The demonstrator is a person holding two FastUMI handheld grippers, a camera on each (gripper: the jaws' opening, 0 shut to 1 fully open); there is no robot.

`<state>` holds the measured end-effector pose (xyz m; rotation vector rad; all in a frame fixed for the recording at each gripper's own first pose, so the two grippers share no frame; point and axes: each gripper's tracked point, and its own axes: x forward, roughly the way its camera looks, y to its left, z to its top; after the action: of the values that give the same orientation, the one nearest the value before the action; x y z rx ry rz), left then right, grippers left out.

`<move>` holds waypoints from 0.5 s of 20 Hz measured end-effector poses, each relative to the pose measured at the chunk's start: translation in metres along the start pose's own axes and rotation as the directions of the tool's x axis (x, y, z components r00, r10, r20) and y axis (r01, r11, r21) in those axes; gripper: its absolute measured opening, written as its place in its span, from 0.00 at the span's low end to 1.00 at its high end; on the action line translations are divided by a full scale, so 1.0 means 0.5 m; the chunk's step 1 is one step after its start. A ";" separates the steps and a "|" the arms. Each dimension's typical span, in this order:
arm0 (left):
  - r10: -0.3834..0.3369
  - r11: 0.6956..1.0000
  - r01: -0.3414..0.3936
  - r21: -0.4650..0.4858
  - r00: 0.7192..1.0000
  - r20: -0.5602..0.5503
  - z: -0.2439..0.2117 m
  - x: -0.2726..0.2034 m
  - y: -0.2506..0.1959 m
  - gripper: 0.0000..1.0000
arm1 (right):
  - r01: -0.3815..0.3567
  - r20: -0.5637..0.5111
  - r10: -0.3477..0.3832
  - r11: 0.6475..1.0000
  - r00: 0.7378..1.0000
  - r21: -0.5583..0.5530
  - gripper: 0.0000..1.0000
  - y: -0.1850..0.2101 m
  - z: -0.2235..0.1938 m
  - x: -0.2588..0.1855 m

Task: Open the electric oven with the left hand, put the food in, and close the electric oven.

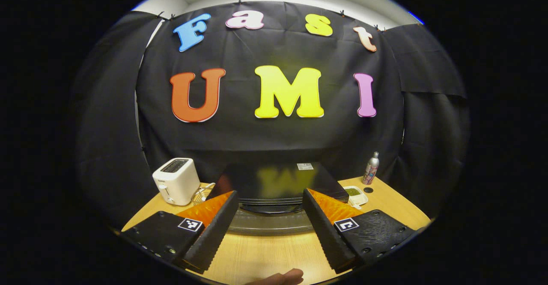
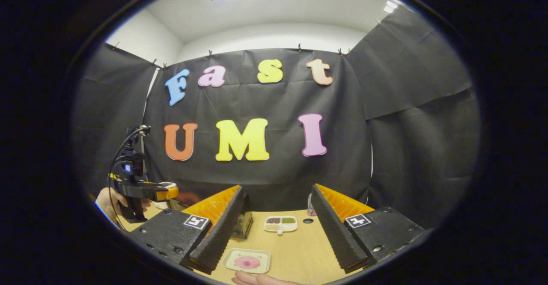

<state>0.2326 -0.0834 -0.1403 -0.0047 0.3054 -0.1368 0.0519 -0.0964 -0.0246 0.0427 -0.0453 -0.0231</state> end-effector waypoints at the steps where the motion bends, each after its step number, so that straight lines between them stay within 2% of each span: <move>1: -0.001 1.000 0.002 0.005 1.000 -0.028 -0.014 0.024 -0.005 0.96 | 0.008 -0.010 -0.008 1.000 1.000 0.000 0.96 -0.014 -0.006 0.005; 2: -0.001 1.000 0.001 0.011 0.999 -0.050 -0.023 0.045 -0.007 0.96 | 0.016 -0.019 -0.016 1.000 1.000 0.004 0.96 -0.029 -0.014 0.009; 3: 0.000 1.000 0.001 0.020 0.998 -0.069 -0.032 0.064 -0.010 0.96 | 0.024 -0.027 -0.024 1.000 0.999 0.006 1.00 -0.042 -0.020 0.011; 4: 0.001 1.000 0.001 0.022 0.996 -0.085 -0.038 0.085 -0.012 0.96 | 0.031 -0.032 -0.031 0.999 0.999 0.008 0.96 -0.057 -0.026 0.012; 7: -0.002 1.000 0.004 0.009 0.988 -0.154 -0.071 0.128 -0.022 0.96 | 0.060 -0.039 -0.060 0.998 0.997 0.007 0.96 -0.098 -0.040 0.011; 10: -0.002 0.999 0.010 0.037 0.976 -0.219 -0.105 0.153 -0.025 0.95 | 0.091 -0.046 -0.090 0.995 0.995 0.027 0.96 -0.134 -0.047 0.011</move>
<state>0.2874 -0.1052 -0.2130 0.0478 0.5231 -0.1494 0.0567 -0.1625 -0.0509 0.0739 0.0013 -0.1120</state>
